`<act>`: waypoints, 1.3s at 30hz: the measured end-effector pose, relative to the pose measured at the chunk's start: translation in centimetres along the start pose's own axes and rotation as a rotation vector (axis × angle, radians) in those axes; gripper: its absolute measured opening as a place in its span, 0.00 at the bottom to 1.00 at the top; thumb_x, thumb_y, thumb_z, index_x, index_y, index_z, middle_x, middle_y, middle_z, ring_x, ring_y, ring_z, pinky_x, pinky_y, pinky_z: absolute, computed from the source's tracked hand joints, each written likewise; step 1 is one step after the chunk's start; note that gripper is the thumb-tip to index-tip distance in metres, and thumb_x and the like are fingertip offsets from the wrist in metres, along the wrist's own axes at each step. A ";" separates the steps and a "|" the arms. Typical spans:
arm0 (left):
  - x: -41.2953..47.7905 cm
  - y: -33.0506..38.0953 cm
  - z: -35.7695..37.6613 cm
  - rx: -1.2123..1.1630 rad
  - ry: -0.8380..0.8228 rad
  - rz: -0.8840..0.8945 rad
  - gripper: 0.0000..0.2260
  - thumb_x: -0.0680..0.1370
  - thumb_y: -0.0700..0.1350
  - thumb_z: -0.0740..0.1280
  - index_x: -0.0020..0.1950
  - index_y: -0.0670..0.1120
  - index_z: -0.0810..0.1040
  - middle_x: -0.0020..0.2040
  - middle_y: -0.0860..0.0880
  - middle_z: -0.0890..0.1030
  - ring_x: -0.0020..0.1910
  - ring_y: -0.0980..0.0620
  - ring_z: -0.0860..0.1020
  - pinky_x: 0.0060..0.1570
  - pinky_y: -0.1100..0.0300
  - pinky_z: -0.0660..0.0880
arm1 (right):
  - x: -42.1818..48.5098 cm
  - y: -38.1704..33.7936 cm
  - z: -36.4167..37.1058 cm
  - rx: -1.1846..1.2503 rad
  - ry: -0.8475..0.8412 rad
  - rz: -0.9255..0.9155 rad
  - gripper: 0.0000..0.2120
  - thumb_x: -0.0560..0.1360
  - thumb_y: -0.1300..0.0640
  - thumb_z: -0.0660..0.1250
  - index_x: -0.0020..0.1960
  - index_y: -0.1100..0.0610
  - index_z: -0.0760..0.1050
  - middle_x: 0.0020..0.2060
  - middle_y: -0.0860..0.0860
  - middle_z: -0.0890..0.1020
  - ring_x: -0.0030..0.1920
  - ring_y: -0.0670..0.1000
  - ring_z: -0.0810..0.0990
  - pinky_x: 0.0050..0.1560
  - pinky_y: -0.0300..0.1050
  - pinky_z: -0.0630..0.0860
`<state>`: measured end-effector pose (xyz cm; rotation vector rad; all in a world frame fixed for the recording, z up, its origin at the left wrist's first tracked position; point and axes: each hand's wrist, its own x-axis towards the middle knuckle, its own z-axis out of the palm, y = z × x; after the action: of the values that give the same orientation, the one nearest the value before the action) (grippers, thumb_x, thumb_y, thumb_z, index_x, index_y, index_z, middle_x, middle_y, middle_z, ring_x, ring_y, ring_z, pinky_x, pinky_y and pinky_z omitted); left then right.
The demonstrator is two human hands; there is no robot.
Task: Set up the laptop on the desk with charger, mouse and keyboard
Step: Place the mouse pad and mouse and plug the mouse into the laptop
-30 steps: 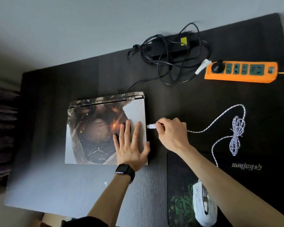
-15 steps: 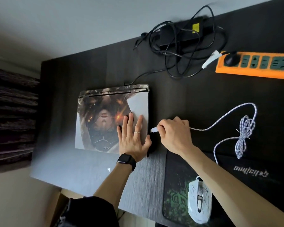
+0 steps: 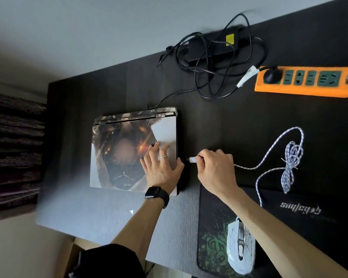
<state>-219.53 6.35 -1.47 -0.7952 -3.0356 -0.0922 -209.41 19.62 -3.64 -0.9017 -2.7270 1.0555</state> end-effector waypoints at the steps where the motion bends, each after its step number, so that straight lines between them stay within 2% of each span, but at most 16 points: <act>1: 0.1 0.1 -0.1 -0.003 0.012 -0.008 0.23 0.70 0.56 0.66 0.62 0.49 0.70 0.64 0.44 0.72 0.62 0.39 0.70 0.61 0.40 0.67 | 0.0 0.1 0.1 -0.001 -0.005 0.006 0.07 0.79 0.53 0.65 0.44 0.53 0.77 0.32 0.46 0.79 0.36 0.54 0.75 0.39 0.49 0.65; 4: 0.7 0.8 -0.5 -0.007 0.024 -0.062 0.23 0.68 0.57 0.68 0.60 0.50 0.70 0.61 0.47 0.72 0.57 0.43 0.70 0.59 0.44 0.69 | 0.1 -0.2 0.1 0.011 0.013 0.031 0.07 0.79 0.53 0.65 0.43 0.53 0.77 0.31 0.47 0.79 0.35 0.54 0.76 0.39 0.49 0.66; 10: 1.0 1.1 -0.5 0.003 0.003 -0.090 0.23 0.68 0.58 0.66 0.60 0.51 0.70 0.61 0.48 0.72 0.55 0.43 0.70 0.57 0.44 0.69 | 0.8 -1.4 0.1 -0.001 0.052 0.095 0.06 0.77 0.52 0.68 0.42 0.52 0.80 0.28 0.47 0.79 0.32 0.55 0.77 0.39 0.48 0.63; 12: 0.8 0.8 -0.5 0.006 -0.010 -0.057 0.25 0.68 0.58 0.66 0.62 0.50 0.71 0.63 0.47 0.72 0.57 0.42 0.71 0.58 0.42 0.68 | 0.9 -1.7 0.2 0.002 0.057 0.096 0.05 0.76 0.53 0.70 0.42 0.52 0.81 0.28 0.47 0.80 0.33 0.55 0.77 0.40 0.48 0.62; 14: 0.1 0.1 -0.5 0.019 -0.033 0.015 0.28 0.68 0.58 0.66 0.67 0.49 0.71 0.67 0.46 0.71 0.64 0.40 0.70 0.62 0.39 0.66 | 0.9 -2.1 0.3 0.004 0.062 0.093 0.05 0.76 0.53 0.71 0.43 0.51 0.82 0.29 0.47 0.81 0.33 0.55 0.77 0.41 0.48 0.61; 16: -0.6 -0.9 -0.6 0.025 -0.067 0.070 0.32 0.70 0.60 0.64 0.72 0.50 0.68 0.72 0.46 0.68 0.72 0.41 0.65 0.67 0.37 0.63 | 1.0 -2.4 0.5 -0.005 0.058 0.103 0.05 0.77 0.52 0.69 0.45 0.51 0.82 0.31 0.47 0.82 0.36 0.55 0.78 0.43 0.48 0.59; 18: -1.0 -1.3 -0.7 0.019 -0.105 0.074 0.34 0.71 0.61 0.62 0.76 0.53 0.64 0.76 0.47 0.64 0.75 0.43 0.61 0.70 0.36 0.59 | 1.2 -2.9 0.5 -0.016 0.014 0.129 0.08 0.80 0.51 0.65 0.49 0.51 0.82 0.35 0.48 0.84 0.41 0.55 0.79 0.46 0.49 0.57; 22: -1.0 -1.0 -0.6 0.009 -0.151 0.058 0.34 0.72 0.61 0.61 0.77 0.54 0.62 0.77 0.47 0.62 0.76 0.43 0.59 0.70 0.35 0.58 | 1.7 -3.3 0.3 -0.026 -0.053 0.166 0.11 0.82 0.48 0.59 0.54 0.48 0.80 0.43 0.47 0.85 0.49 0.54 0.78 0.51 0.51 0.60; 31: -1.4 -1.3 -0.4 0.014 -0.175 0.059 0.33 0.74 0.60 0.59 0.78 0.53 0.60 0.78 0.47 0.60 0.76 0.41 0.57 0.71 0.33 0.54 | 0.9 -3.3 2.1 -0.071 0.040 0.068 0.07 0.81 0.49 0.63 0.50 0.48 0.78 0.36 0.47 0.82 0.40 0.56 0.78 0.44 0.51 0.64; 36: -1.2 -1.8 -0.4 0.012 -0.182 0.061 0.33 0.75 0.62 0.57 0.79 0.55 0.55 0.79 0.48 0.58 0.77 0.42 0.55 0.71 0.33 0.53 | 1.5 -3.3 1.7 -0.029 -0.066 0.020 0.09 0.82 0.49 0.62 0.54 0.49 0.79 0.41 0.48 0.83 0.45 0.56 0.79 0.46 0.51 0.65; 39: -1.4 -1.9 -0.3 -0.013 -0.184 0.057 0.34 0.75 0.61 0.59 0.79 0.55 0.55 0.79 0.47 0.57 0.77 0.41 0.54 0.72 0.34 0.53 | 0.0 -3.0 0.0 0.003 0.010 -0.025 0.11 0.78 0.51 0.67 0.60 0.49 0.80 0.54 0.50 0.80 0.54 0.55 0.77 0.52 0.53 0.72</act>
<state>-219.25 3.95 -1.30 -0.9407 -3.1824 -0.0407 -210.86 17.84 -1.69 -0.8678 -2.7205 1.0478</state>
